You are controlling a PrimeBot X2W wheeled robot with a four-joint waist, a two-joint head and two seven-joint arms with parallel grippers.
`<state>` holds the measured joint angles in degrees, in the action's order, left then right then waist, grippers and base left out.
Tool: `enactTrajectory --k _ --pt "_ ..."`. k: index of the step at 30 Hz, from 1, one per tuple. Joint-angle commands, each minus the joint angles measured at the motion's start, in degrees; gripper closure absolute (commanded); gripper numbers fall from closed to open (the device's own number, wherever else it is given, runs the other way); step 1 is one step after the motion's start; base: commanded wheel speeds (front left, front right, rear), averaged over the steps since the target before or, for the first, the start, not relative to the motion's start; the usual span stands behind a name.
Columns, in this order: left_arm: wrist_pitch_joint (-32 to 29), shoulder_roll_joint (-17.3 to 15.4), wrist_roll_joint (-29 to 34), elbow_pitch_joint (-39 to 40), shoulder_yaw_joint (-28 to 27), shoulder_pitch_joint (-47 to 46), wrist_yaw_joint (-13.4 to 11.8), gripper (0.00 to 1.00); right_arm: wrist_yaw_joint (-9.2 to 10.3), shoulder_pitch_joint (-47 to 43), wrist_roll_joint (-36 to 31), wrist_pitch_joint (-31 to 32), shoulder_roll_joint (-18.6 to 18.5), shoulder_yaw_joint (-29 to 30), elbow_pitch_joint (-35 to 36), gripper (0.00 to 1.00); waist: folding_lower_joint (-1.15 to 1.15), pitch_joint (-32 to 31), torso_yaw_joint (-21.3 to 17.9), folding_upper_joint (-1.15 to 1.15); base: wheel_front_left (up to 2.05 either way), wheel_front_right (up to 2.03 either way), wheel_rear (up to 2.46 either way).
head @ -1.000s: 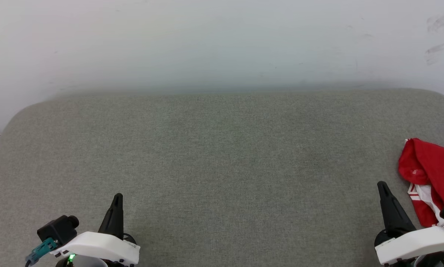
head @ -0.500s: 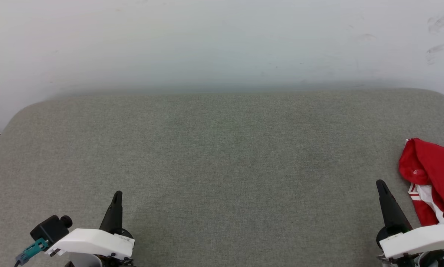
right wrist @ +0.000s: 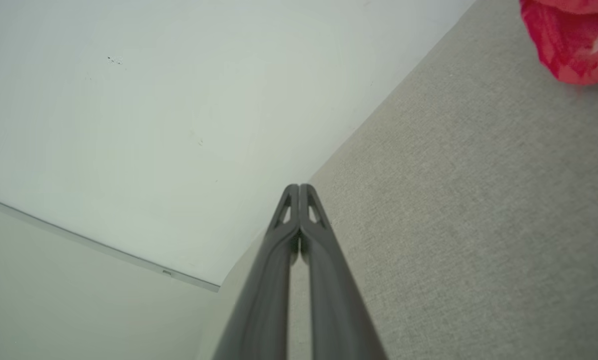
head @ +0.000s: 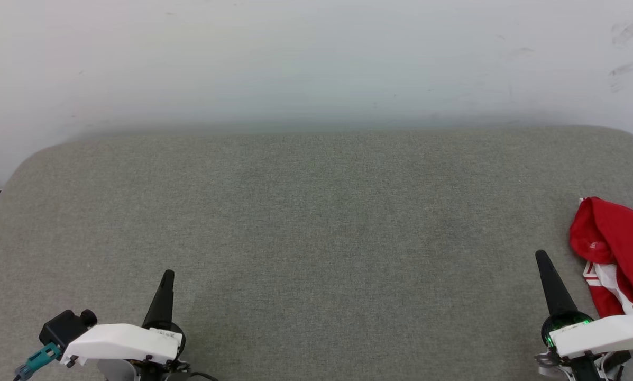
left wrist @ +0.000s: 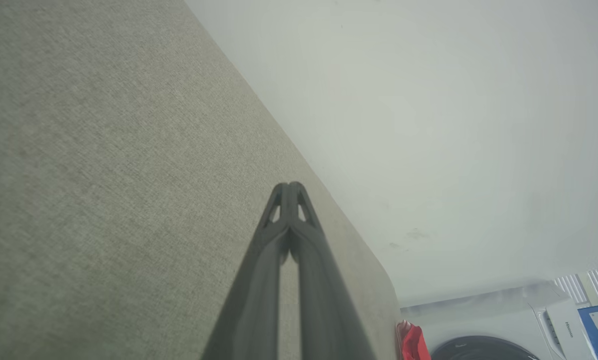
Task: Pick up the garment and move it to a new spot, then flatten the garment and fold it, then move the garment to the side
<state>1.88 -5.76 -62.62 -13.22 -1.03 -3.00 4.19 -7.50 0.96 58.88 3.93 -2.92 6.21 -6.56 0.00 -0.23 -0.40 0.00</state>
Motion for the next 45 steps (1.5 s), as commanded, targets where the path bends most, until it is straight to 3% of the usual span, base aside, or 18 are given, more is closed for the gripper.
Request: enactTrajectory --k 1,45 --pt "-0.45 0.02 -1.58 0.34 -0.59 -1.71 0.53 1.00 0.00 1.38 1.92 0.19 0.02 0.09 -0.03 1.00 0.00 0.01 0.01 0.00 0.00 0.00 0.00" --pt "-6.47 2.15 -22.39 -0.54 -4.32 -3.14 2.69 1.00 0.01 4.56 25.22 2.07 0.06 0.28 -5.62 1.00 0.00 0.28 0.28 0.00 0.00 0.00 0.00"
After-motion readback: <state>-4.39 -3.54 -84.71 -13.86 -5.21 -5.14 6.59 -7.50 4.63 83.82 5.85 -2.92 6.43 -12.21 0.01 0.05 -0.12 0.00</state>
